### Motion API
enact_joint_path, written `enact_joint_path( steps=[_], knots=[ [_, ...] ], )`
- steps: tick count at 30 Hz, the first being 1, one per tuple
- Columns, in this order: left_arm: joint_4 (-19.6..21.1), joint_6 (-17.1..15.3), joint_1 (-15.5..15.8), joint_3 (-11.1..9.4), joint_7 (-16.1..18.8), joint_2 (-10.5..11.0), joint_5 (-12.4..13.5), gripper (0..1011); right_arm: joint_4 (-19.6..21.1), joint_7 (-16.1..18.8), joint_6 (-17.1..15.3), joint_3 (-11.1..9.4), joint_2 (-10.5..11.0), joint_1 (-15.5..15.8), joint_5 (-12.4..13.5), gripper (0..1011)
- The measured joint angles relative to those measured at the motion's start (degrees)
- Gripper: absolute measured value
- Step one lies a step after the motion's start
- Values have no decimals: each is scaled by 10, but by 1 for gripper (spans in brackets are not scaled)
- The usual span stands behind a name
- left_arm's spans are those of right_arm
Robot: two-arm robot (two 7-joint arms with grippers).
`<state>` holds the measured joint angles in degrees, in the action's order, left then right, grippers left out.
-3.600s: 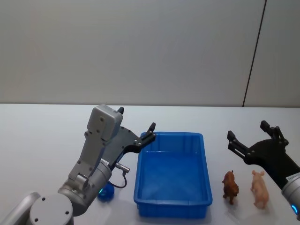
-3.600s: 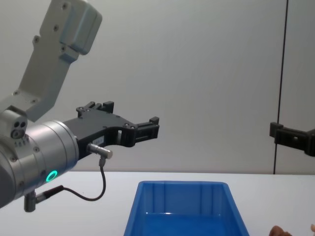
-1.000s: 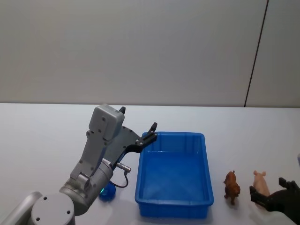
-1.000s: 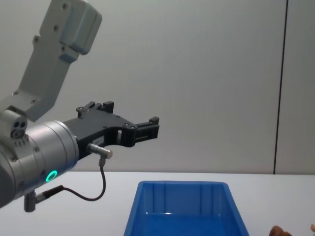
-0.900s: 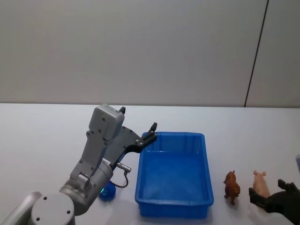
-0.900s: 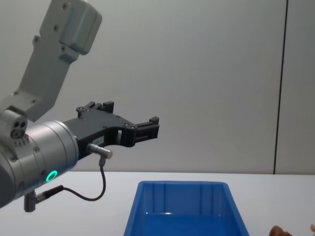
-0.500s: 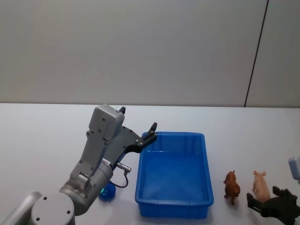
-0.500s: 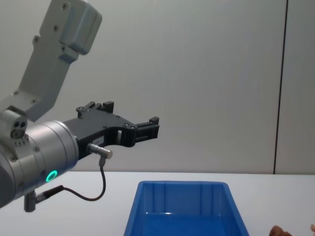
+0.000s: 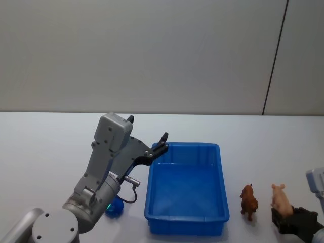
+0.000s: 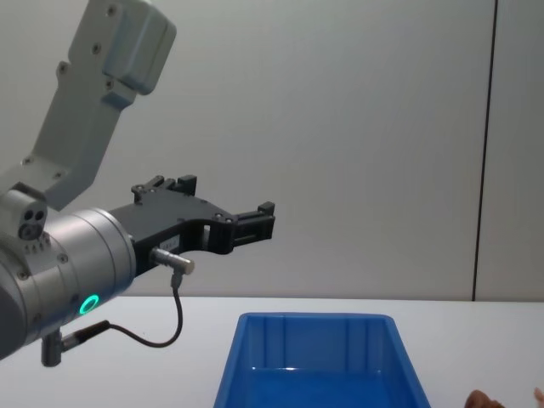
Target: Pick up the two dolls from the table and place them into the box.
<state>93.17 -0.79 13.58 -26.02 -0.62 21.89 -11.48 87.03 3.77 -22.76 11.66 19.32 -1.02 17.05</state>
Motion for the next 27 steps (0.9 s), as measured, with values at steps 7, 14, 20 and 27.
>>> enact_joint_path(
  steps=[7, 14, 20, 27],
  knots=[
    [0, 0, 0, 0, 0, 0, 0, 1004, -3, -6, 14, -1, -4, -5, -5, 381],
    [0, 0, 0, 0, 0, 0, 0, 1004, 3, -9, 38, -3, -5, -10, -11, 381],
    [0, 0, 0, 0, 0, 0, 0, 1004, 15, -1, 62, -5, -6, -18, -18, 380],
    [0, 0, 0, 0, 0, 0, 0, 1004, 30, 33, 82, -5, -10, -36, -26, 381]
  ],
)
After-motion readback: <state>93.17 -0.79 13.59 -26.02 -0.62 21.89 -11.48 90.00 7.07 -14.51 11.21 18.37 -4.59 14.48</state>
